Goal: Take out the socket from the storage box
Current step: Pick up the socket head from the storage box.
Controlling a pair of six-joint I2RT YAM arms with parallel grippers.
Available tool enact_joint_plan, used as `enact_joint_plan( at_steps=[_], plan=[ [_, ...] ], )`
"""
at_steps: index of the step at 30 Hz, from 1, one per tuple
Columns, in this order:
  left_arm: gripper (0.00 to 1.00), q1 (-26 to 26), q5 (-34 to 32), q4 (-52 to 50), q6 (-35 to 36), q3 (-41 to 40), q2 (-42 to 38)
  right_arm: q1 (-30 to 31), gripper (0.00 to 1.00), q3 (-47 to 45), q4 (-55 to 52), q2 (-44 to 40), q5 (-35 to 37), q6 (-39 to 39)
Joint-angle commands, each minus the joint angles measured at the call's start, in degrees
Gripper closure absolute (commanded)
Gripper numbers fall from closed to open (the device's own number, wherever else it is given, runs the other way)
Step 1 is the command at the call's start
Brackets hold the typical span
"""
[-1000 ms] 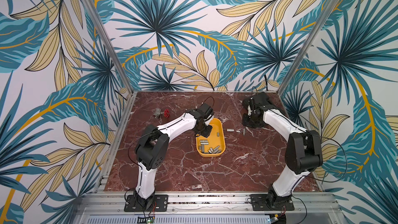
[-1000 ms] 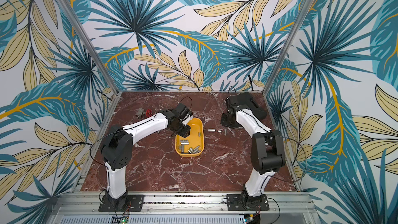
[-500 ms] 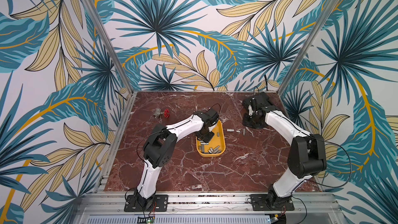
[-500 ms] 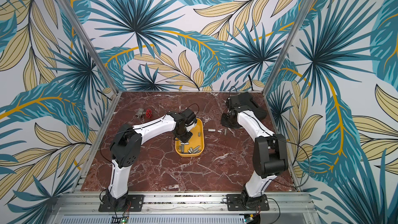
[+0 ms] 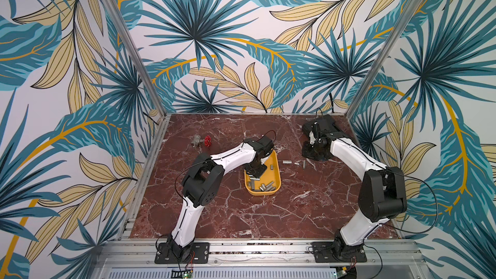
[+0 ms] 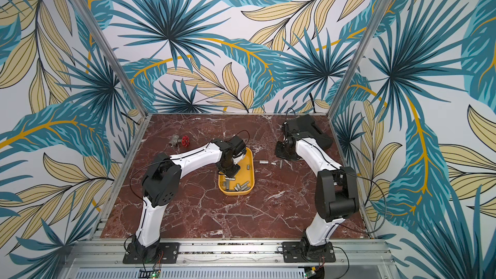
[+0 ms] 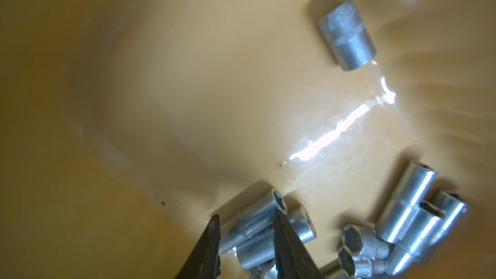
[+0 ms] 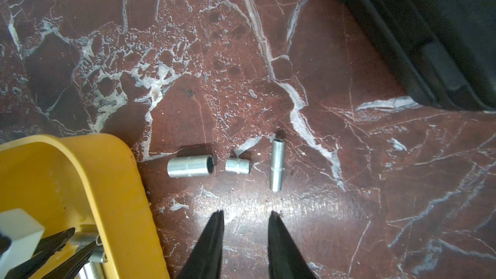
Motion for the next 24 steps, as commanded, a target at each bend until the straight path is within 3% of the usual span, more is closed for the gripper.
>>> enact_joint_plan(
  at_steps=[1,9,24],
  plan=[
    [0.64,0.06,-1.19,-0.17,0.82,2.34,2.6,-0.24,0.7,-0.63,-0.21,-1.07,-0.51,0.65],
    [0.65,0.05,-4.49,0.34,0.24,3.44,3.38,-0.23,0.7,-1.39,0.04,-1.91,-0.31,1.08],
    [0.62,0.06,-2.15,3.64,-1.02,1.91,-1.51,-0.23,0.7,-2.81,0.31,-3.19,-0.18,1.54]
  ],
)
